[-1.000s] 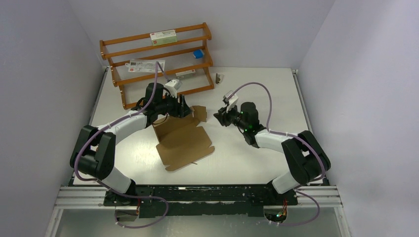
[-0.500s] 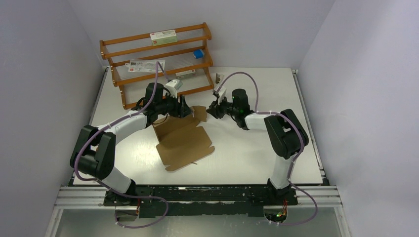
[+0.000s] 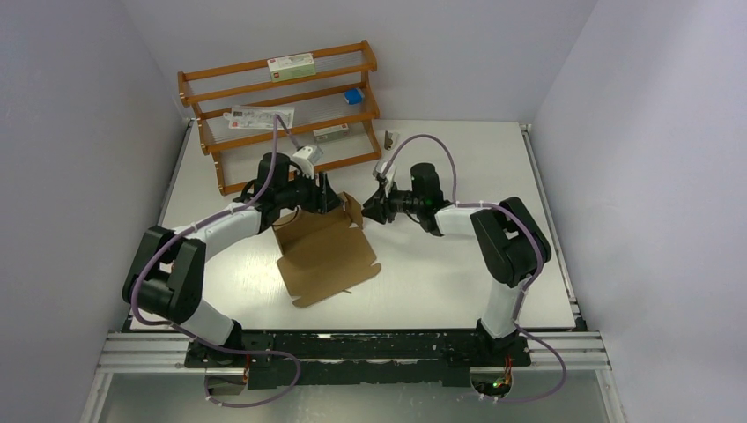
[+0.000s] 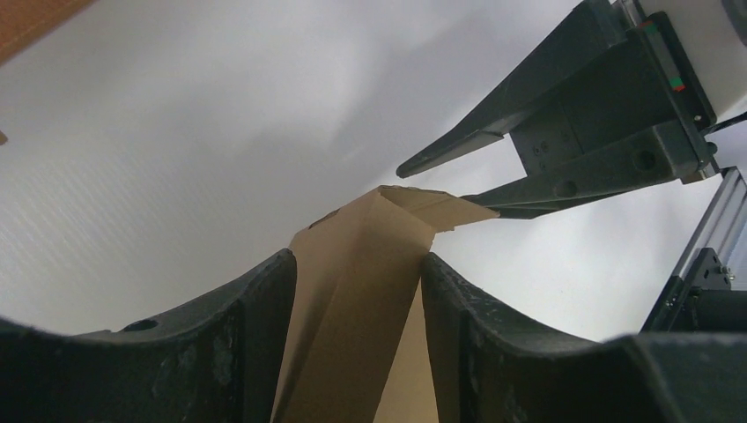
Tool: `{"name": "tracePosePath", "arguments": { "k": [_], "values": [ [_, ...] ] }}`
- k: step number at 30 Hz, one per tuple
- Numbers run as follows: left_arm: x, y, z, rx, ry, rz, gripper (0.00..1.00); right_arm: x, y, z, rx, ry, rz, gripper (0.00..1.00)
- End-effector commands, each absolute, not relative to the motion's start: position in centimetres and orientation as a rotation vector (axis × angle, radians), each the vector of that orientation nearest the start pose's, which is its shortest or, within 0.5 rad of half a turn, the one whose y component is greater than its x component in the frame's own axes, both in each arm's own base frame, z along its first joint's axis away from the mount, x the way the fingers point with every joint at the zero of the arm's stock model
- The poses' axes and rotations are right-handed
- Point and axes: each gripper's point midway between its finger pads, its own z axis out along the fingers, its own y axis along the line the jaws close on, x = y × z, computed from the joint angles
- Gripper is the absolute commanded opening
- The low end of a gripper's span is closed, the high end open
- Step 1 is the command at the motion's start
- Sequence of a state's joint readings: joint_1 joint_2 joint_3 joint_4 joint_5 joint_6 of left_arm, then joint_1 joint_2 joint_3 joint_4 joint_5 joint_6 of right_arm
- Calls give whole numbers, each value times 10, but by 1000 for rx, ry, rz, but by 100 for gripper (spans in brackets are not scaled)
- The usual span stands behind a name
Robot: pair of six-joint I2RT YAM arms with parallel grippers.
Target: Fold the paper box
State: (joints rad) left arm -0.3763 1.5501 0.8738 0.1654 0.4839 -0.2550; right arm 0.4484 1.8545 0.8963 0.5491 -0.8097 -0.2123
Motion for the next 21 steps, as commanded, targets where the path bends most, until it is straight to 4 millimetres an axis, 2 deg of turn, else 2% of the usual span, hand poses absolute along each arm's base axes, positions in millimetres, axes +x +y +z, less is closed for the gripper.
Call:
{"name": "tracePosePath", "arguments": {
  "k": [1,10,21],
  "values": [
    [345,-236,117,410,2127,-912,58,337,315,95,-1132,1574,1012,36],
    [340,-237,119,383,2126,-941,58,320,339,94,-1132,1561,1038,40],
    [337,-232,115,399,2150,-907,56,305,340,92,-1178,1554,1086,44]
  ]
}}
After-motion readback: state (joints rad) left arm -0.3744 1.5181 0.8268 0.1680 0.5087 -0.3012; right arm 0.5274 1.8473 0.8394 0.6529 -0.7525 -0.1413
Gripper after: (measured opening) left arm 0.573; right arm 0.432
